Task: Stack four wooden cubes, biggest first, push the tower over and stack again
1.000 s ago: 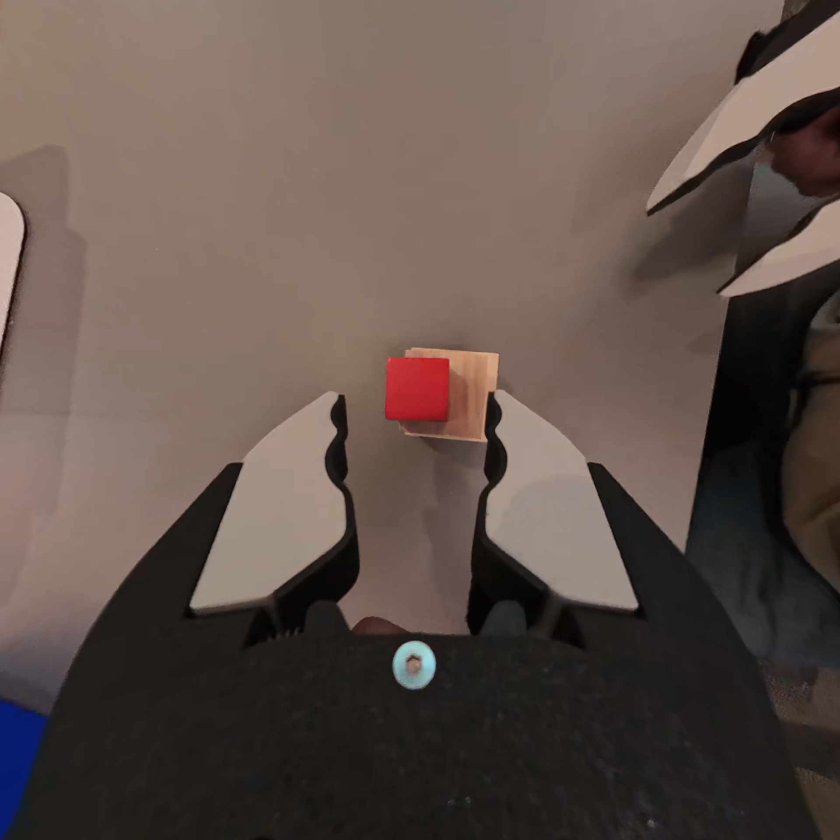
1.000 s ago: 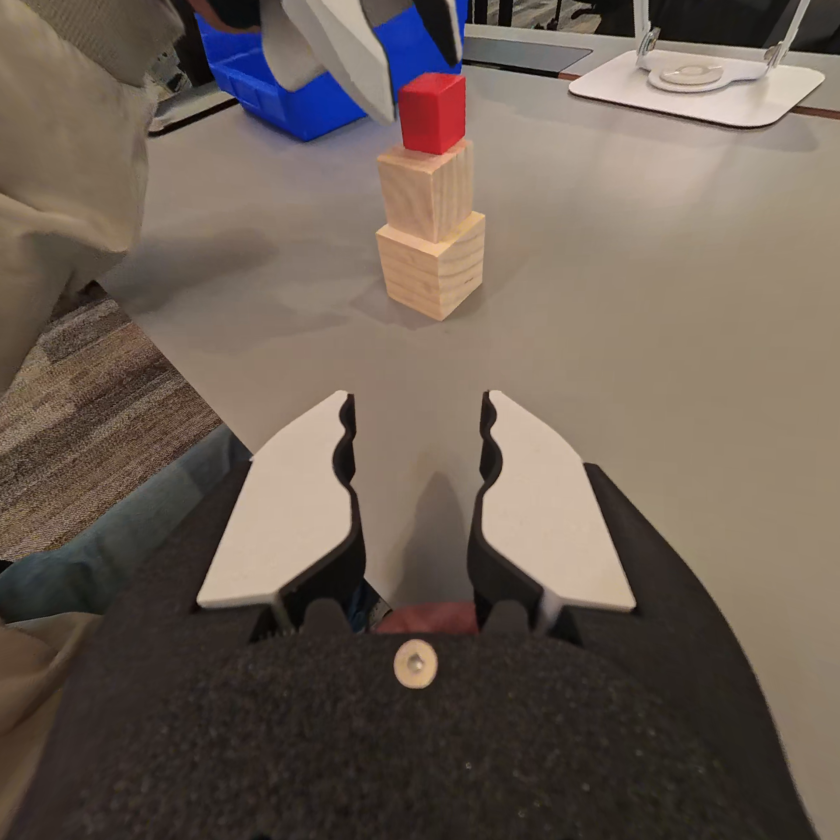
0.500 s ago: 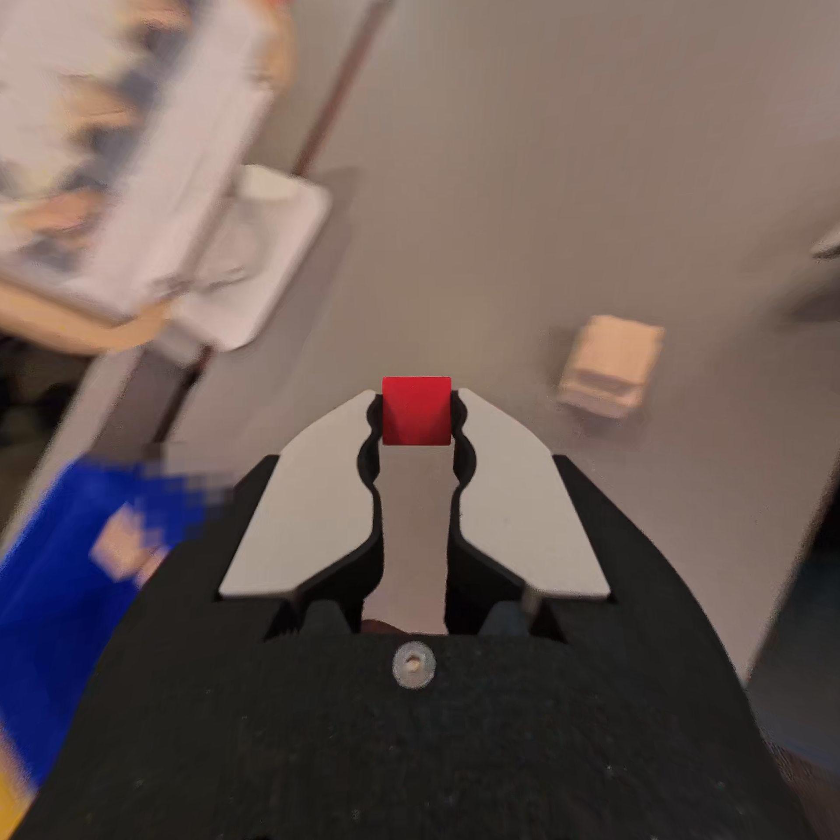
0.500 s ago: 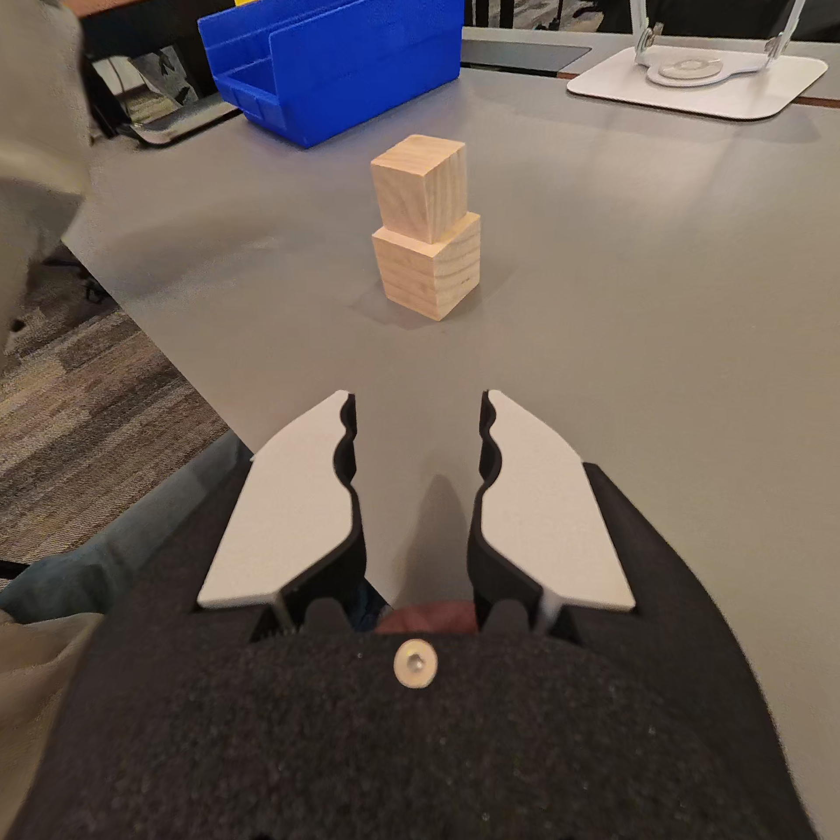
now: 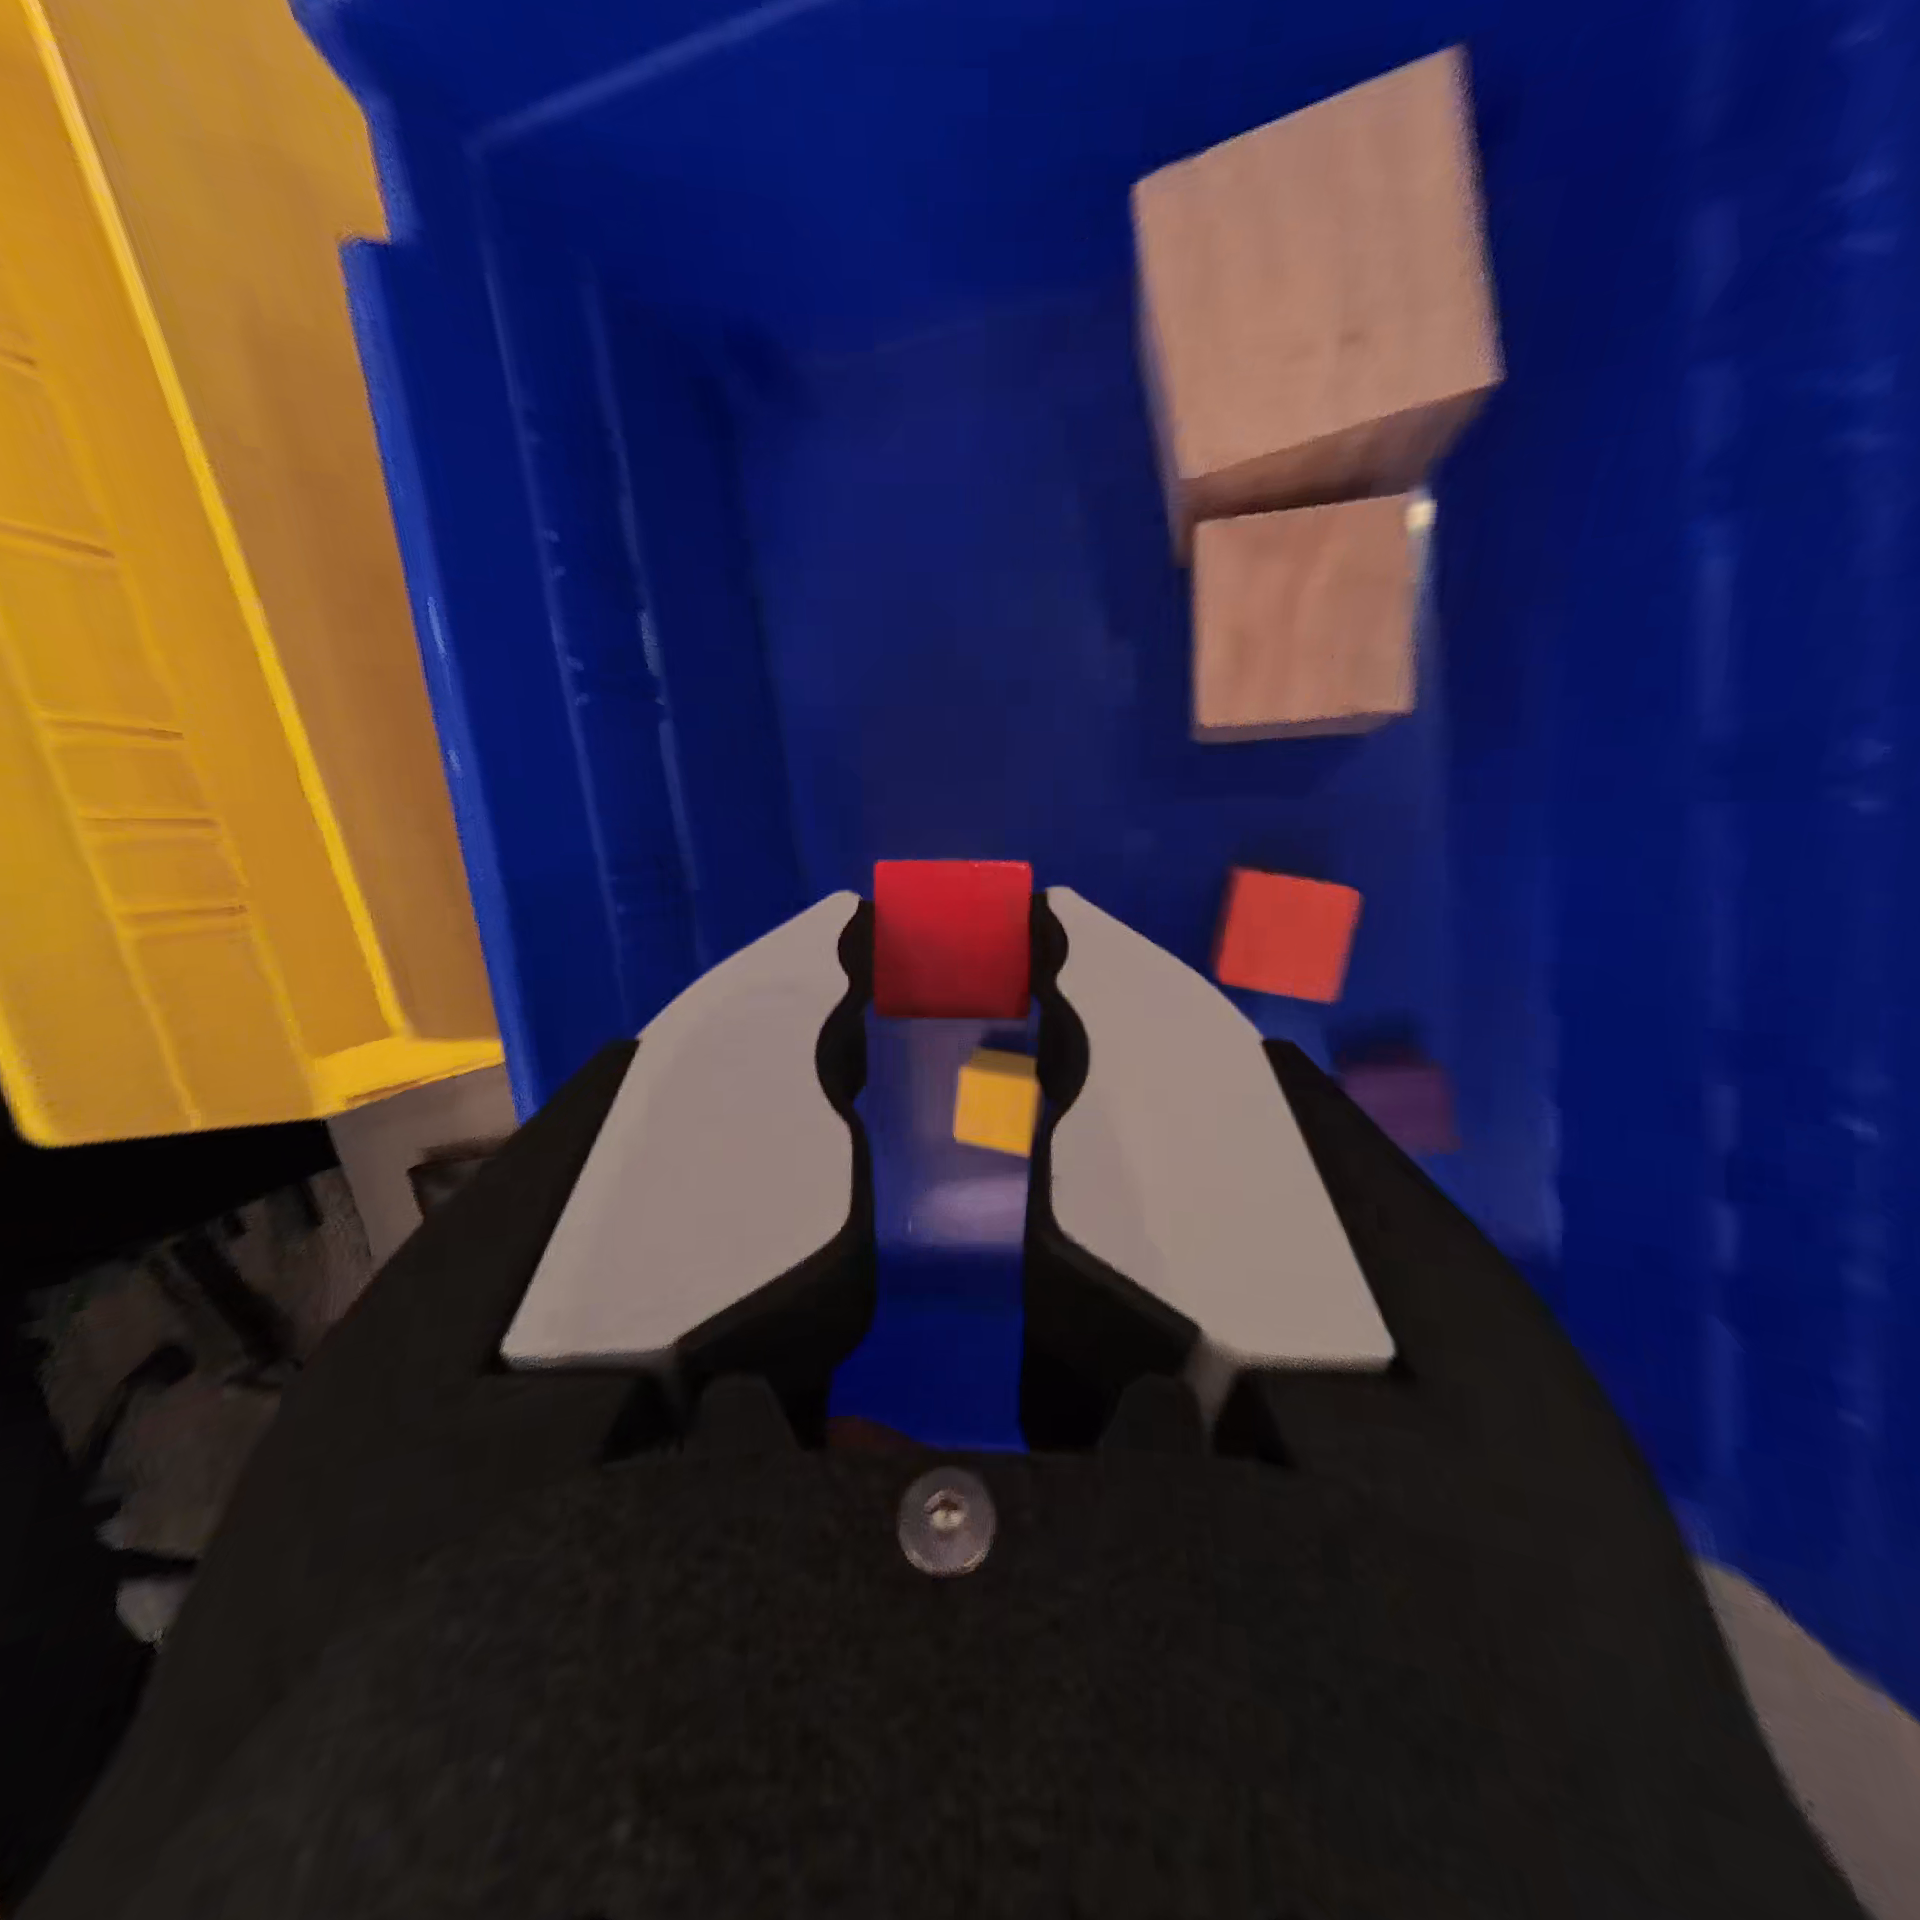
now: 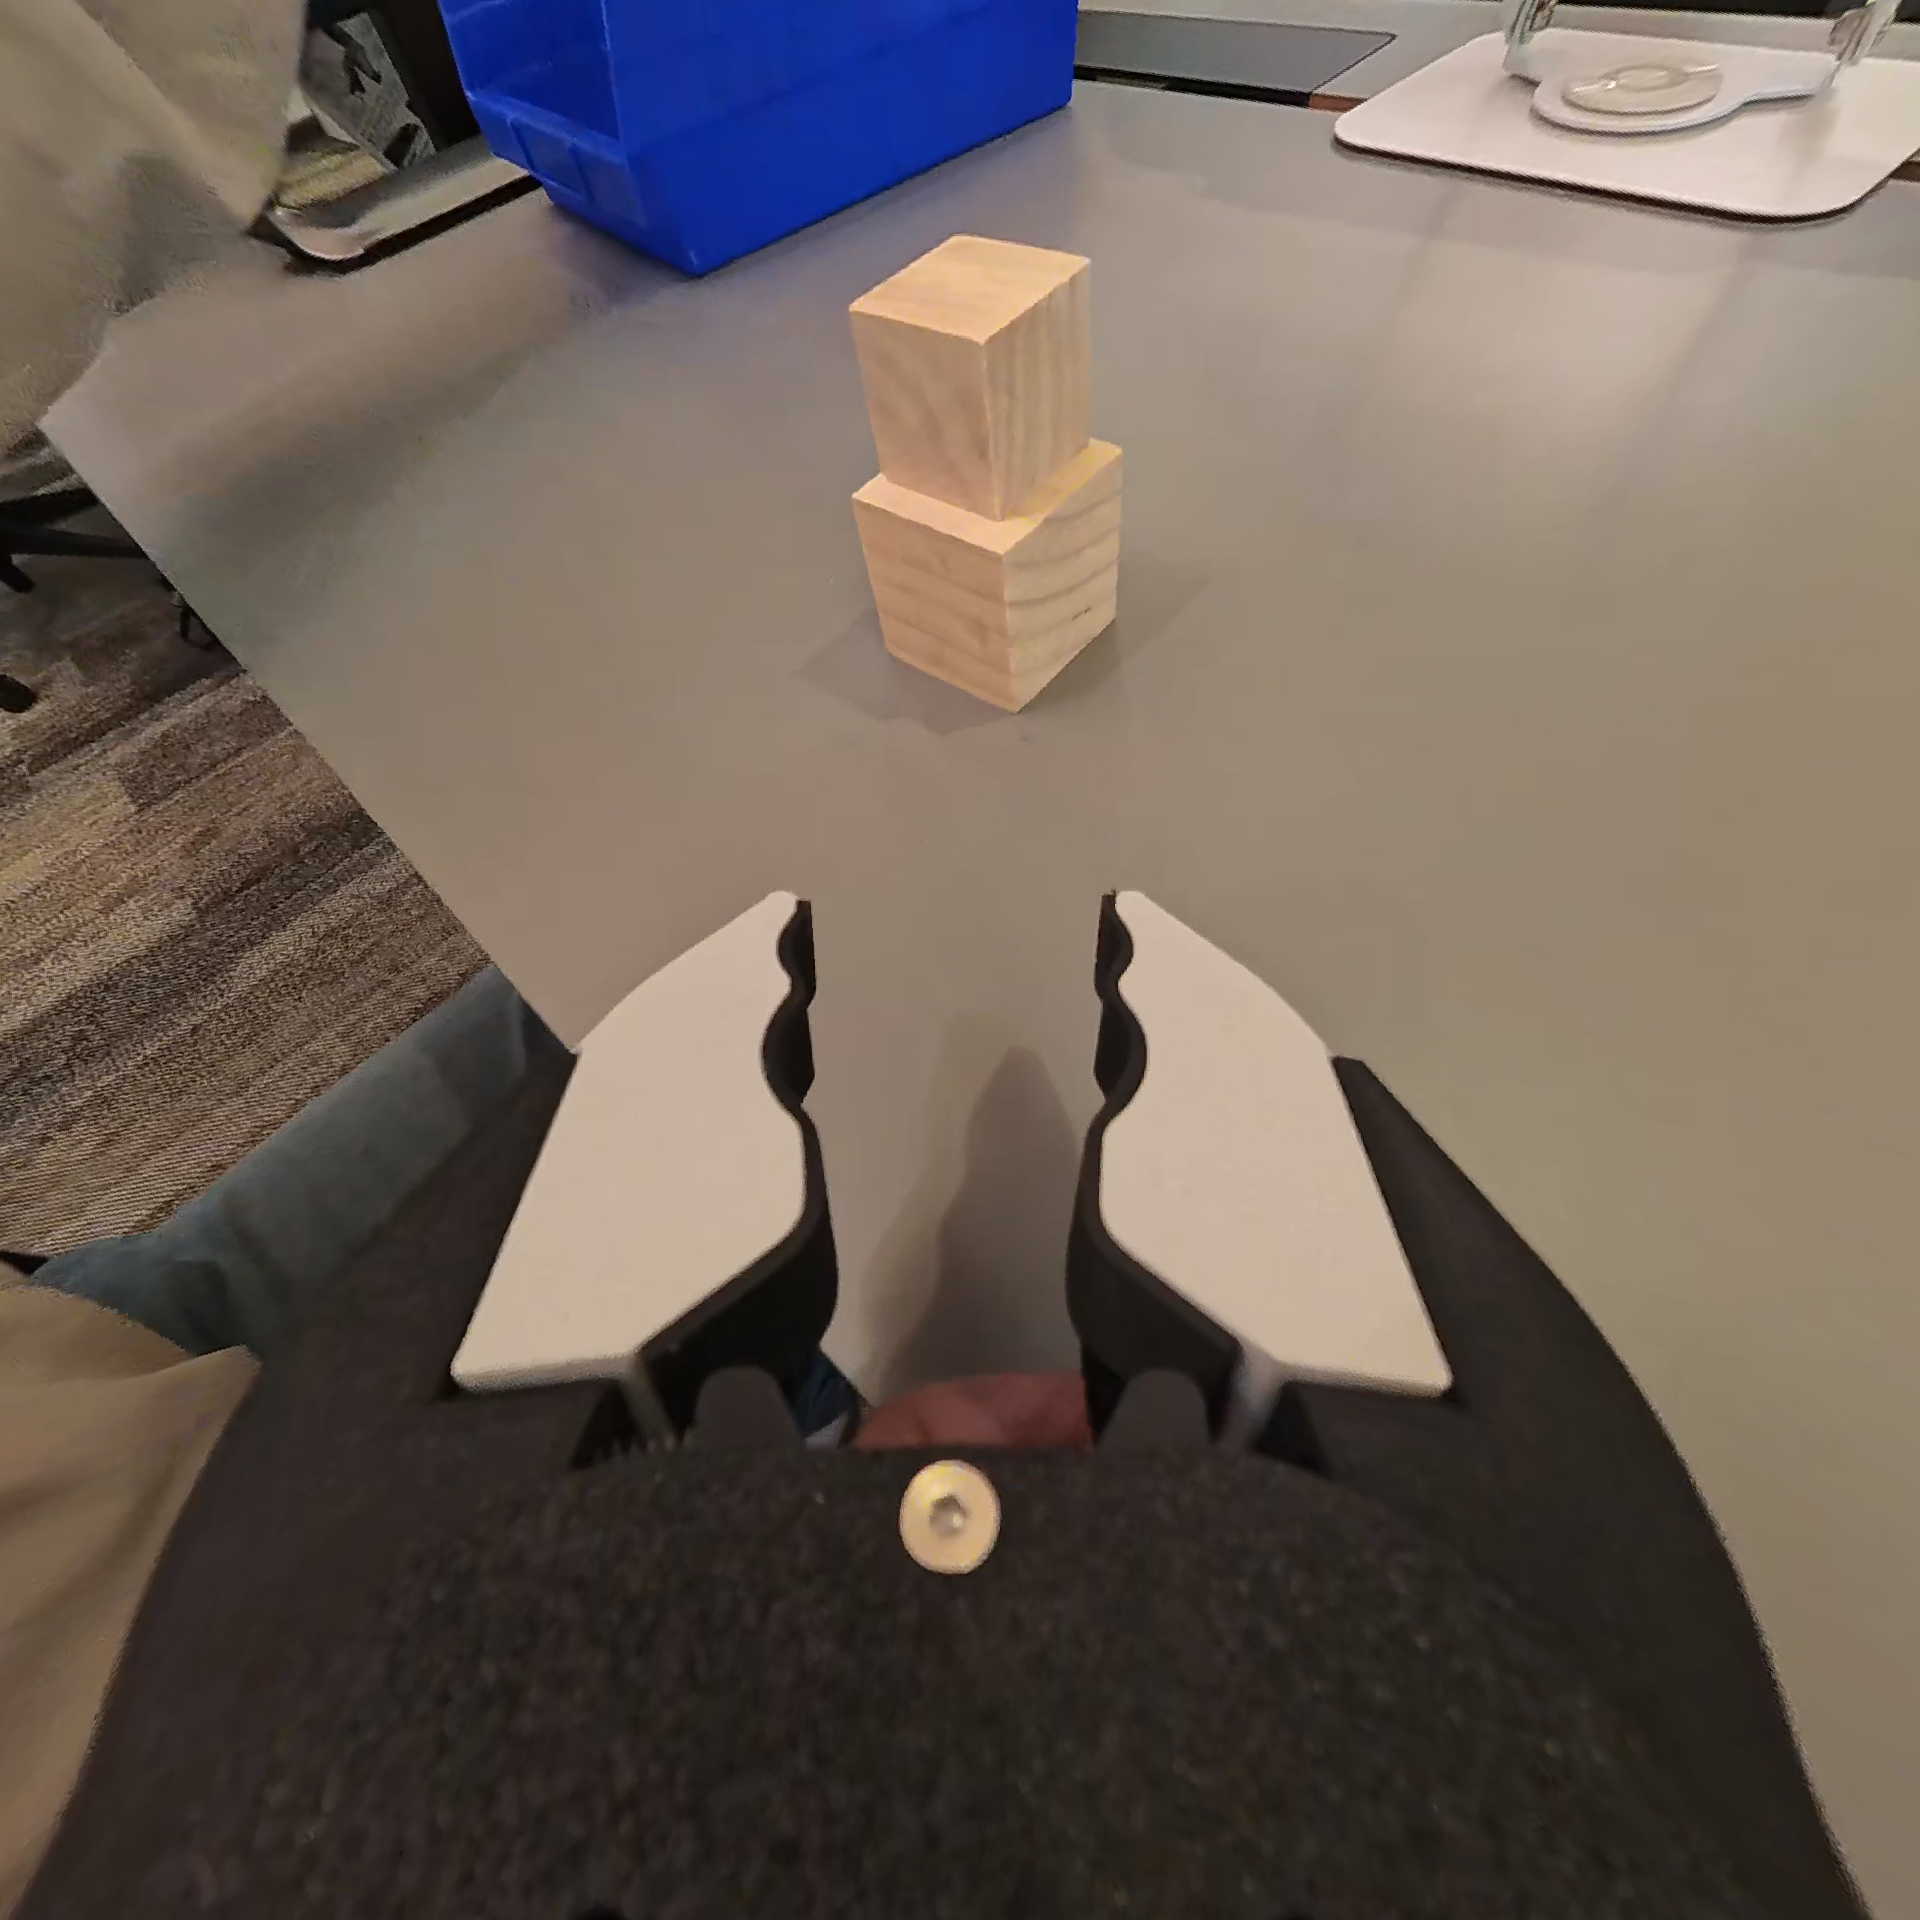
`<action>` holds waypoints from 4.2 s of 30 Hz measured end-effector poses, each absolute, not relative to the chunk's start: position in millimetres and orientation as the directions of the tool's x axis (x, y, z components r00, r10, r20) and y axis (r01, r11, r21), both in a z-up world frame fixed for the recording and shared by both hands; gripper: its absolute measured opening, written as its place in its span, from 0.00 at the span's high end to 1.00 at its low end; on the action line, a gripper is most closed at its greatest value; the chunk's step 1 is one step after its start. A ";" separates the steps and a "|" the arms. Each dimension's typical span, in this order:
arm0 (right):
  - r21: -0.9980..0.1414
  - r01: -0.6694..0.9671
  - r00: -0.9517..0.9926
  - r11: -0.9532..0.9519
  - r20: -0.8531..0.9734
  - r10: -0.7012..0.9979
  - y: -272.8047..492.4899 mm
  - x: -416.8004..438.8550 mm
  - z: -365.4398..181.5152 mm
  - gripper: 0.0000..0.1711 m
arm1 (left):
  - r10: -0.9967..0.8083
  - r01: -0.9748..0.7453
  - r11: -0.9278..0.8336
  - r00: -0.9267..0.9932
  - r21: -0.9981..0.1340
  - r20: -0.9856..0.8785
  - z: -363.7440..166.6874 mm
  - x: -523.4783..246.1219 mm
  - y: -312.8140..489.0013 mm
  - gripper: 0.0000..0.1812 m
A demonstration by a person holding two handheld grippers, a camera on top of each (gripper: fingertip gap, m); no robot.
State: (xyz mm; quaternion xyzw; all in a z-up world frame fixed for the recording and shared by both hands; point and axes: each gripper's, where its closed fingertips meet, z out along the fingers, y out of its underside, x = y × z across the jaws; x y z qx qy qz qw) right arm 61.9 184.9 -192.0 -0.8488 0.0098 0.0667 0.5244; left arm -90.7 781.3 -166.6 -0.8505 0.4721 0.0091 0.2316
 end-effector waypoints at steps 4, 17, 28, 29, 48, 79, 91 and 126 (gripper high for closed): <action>-0.886 -0.084 0.991 -0.455 -0.122 0.055 186.4 63.1 -193.0 0.70 | -0.800 -0.790 -0.515 0.583 -0.334 -0.146 -201.1 -87.6 793.5 0.85; -0.878 -0.101 0.984 -0.467 -0.157 0.083 186.7 57.8 -197.7 0.71 | -0.798 -0.803 -0.530 0.581 -0.273 -0.159 -231.7 -131.8 773.4 0.84; -0.895 -0.065 0.989 -0.441 -0.116 0.088 179.9 58.4 -178.6 0.71 | -0.805 -0.796 -0.466 0.563 -0.386 -0.188 -155.0 -126.1 739.6 0.65; -0.897 -0.064 0.990 -0.438 -0.114 0.088 179.5 58.3 -177.7 0.71 | -0.814 -0.781 -0.433 0.553 -0.450 -0.176 -133.1 -121.3 728.4 0.65; -0.898 -0.039 0.993 -0.439 -0.084 0.083 174.5 59.6 -175.9 0.71 | -0.843 -0.715 0.495 -0.533 -0.494 -0.072 -141.2 60.0 320.5 0.65; -0.876 -0.058 0.989 -0.478 -0.116 0.093 183.6 58.0 -196.6 0.72 | -0.818 -0.774 -0.389 0.540 -0.501 -0.199 -106.0 -80.7 759.8 0.75; -0.867 -0.062 0.985 -0.494 -0.133 0.110 187.1 54.7 -203.9 0.72 | -0.710 -0.738 -0.590 0.667 -0.327 -0.225 -209.0 -89.3 815.4 0.75; -0.880 -0.047 0.991 -0.472 -0.102 0.092 175.4 64.0 -189.7 0.72 | -0.758 -0.710 0.652 -0.609 -0.268 -0.233 -163.9 55.0 318.9 0.55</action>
